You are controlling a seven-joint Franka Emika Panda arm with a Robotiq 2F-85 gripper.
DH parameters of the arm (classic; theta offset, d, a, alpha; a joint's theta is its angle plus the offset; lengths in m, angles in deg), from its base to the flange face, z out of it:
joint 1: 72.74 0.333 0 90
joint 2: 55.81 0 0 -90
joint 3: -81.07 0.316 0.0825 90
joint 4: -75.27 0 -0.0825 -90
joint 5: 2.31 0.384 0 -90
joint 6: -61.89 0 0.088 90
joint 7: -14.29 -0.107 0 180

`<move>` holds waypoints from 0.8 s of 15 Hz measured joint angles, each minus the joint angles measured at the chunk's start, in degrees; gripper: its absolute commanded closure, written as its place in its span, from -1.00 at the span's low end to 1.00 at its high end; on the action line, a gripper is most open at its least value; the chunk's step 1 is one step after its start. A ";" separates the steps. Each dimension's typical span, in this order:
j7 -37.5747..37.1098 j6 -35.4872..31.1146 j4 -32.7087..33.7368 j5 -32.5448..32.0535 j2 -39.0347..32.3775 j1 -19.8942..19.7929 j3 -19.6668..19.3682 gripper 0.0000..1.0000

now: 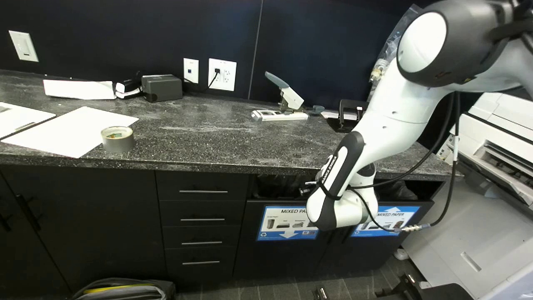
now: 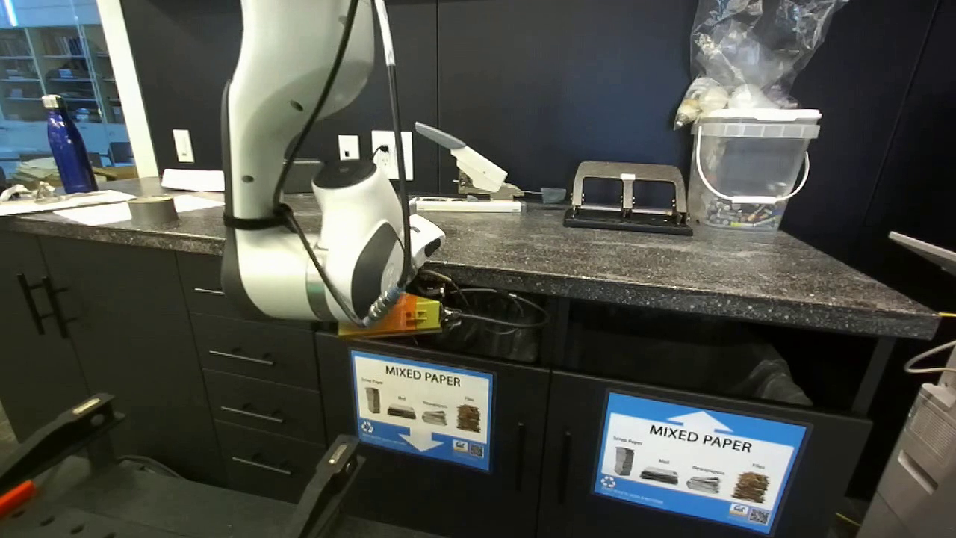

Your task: Put the tissue into the rubbish bin.

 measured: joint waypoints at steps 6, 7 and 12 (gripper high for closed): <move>3.01 20.98 -14.28 -6.07 18.31 1.58 1.11 -1.00; 3.23 25.80 -15.77 -6.99 21.39 1.58 1.52 -1.00; 3.60 50.44 -20.92 -7.96 37.13 1.71 4.87 -1.00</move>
